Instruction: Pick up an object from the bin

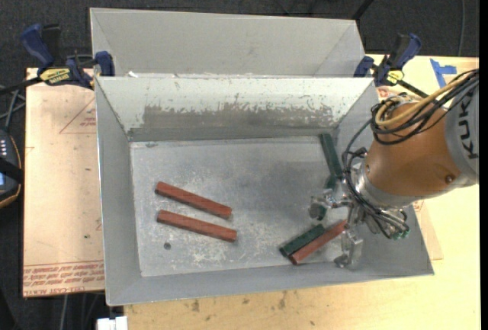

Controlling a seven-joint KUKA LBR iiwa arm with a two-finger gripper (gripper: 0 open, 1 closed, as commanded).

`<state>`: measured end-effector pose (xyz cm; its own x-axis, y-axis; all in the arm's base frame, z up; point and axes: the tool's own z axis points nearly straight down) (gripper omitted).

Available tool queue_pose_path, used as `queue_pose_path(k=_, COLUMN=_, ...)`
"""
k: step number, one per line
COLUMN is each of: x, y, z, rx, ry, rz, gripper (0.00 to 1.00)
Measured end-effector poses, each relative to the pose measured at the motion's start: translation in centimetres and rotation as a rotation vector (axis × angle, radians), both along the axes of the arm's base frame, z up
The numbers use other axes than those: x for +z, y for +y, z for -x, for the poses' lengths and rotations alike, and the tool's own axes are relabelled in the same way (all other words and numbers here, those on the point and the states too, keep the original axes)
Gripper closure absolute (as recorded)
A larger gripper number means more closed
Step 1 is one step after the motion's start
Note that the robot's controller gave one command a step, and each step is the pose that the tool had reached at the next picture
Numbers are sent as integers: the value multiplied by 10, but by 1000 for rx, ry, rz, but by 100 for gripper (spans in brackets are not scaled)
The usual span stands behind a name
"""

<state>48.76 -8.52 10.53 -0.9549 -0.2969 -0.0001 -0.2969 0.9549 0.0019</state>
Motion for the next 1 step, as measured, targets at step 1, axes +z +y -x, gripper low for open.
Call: queue_pose_path(k=1, x=-32, y=-7, z=1, rx=177, ry=-14, rz=1, gripper=100)
